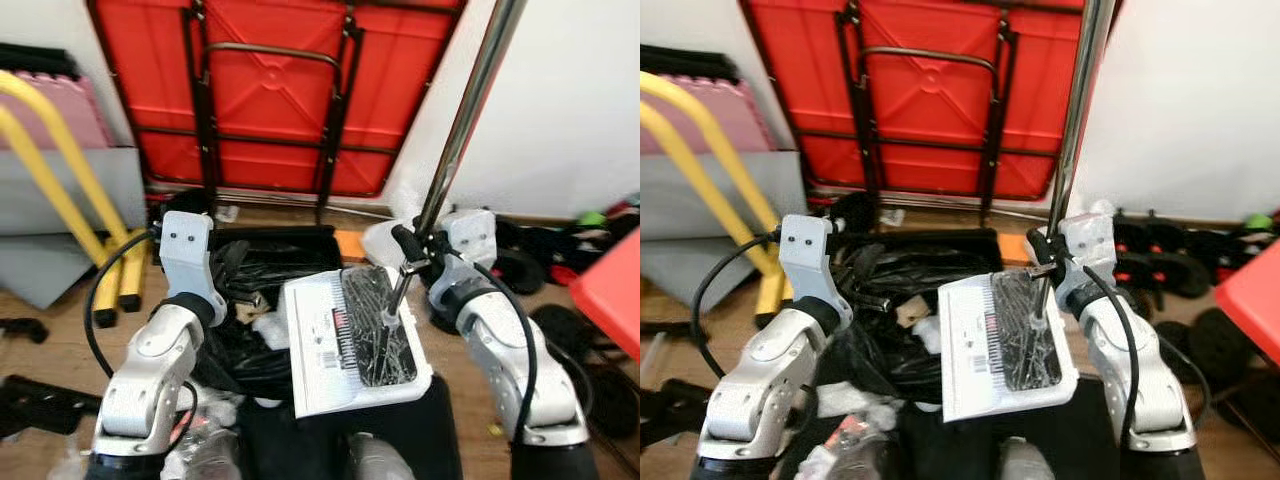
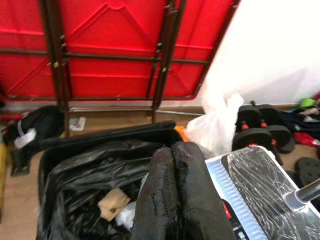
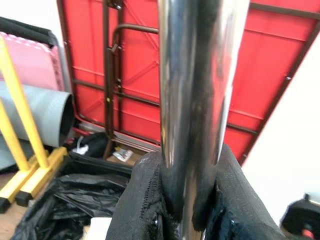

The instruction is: Sweep floor

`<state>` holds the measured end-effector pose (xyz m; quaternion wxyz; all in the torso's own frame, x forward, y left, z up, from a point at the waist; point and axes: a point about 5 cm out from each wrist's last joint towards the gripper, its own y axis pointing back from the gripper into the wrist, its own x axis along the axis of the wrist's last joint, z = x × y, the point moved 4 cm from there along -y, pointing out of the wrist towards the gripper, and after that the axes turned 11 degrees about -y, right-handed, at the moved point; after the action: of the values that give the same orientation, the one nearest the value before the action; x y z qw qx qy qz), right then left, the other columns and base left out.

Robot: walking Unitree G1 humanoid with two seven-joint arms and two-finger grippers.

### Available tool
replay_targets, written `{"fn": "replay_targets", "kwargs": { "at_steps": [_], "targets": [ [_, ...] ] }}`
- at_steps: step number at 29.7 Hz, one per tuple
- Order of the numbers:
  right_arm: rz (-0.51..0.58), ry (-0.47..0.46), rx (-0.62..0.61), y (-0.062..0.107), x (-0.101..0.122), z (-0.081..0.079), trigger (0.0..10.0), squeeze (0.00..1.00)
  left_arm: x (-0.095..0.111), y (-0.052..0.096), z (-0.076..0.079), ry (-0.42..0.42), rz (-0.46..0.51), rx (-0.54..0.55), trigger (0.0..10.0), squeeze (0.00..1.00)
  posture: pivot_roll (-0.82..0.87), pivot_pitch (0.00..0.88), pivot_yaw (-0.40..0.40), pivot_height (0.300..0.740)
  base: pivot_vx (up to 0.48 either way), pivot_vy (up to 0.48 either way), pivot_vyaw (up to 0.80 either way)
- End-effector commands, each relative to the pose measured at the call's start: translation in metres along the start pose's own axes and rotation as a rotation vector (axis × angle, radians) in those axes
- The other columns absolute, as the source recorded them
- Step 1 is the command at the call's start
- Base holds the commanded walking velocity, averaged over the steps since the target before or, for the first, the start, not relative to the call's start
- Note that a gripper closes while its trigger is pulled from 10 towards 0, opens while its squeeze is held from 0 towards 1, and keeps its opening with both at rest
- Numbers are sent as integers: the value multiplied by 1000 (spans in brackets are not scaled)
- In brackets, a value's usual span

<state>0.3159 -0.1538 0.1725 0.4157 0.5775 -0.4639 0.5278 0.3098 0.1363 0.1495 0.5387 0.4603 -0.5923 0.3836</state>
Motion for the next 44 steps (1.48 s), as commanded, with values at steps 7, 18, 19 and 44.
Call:
{"fn": "replay_targets", "kwargs": {
  "at_steps": [7,18,19,44],
  "targets": [
    [65,14,1,-1,12,0,10000,0,-2,-7,8,-10,-17,-14,10000,0,-141,128,-106,740,0,0,0],
    [68,21,-4,-5,15,1,10000,0,-8,-7,12,-13,-39,-17,10000,0,-133,131,-116,740,0,0,0],
    [68,21,-4,-5,15,1,10000,0,-8,-7,12,-13,-39,-17,10000,0,-133,131,-116,740,0,0,0],
    [76,23,-9,-11,19,4,10000,0,-11,-11,8,-45,-64,3,10000,0,-129,132,-133,740,0,0,0]
  ]
}}
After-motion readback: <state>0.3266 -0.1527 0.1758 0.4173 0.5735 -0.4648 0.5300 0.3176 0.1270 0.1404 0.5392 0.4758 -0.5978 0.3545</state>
